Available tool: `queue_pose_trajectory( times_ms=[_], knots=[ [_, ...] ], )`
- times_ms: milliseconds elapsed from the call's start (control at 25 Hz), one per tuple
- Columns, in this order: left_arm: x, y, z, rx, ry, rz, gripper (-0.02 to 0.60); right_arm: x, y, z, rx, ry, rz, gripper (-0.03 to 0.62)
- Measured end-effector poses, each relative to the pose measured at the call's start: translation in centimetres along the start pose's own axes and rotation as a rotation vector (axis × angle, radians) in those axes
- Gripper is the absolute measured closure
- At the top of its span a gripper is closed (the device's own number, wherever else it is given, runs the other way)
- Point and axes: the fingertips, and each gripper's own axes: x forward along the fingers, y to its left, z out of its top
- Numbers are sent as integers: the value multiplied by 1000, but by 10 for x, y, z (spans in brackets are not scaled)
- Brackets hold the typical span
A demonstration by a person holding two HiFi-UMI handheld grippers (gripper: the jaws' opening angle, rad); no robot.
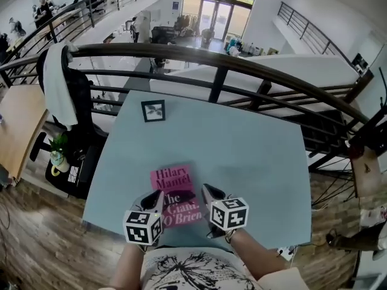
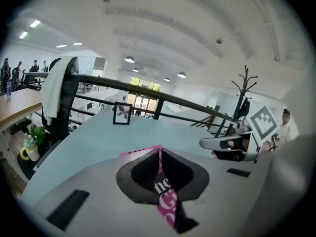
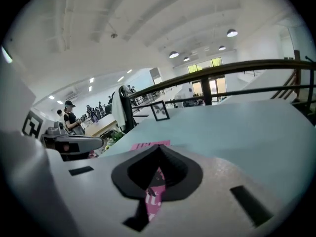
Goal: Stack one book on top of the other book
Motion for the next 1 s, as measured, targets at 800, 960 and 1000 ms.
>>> queue_pose_trajectory(
  times_ms=[800,960,1000],
  knots=[
    [-66,-125,130,401,-452,-375,563,-144,32,112,-330,-570,-120,603],
    [-68,-122,129,389,-459,-366,563,-147,29,110,-324,-574,-133,603],
    [-69,-122,128,389,-459,-362,563,-148,29,109,-323,-574,-134,603]
  ],
)
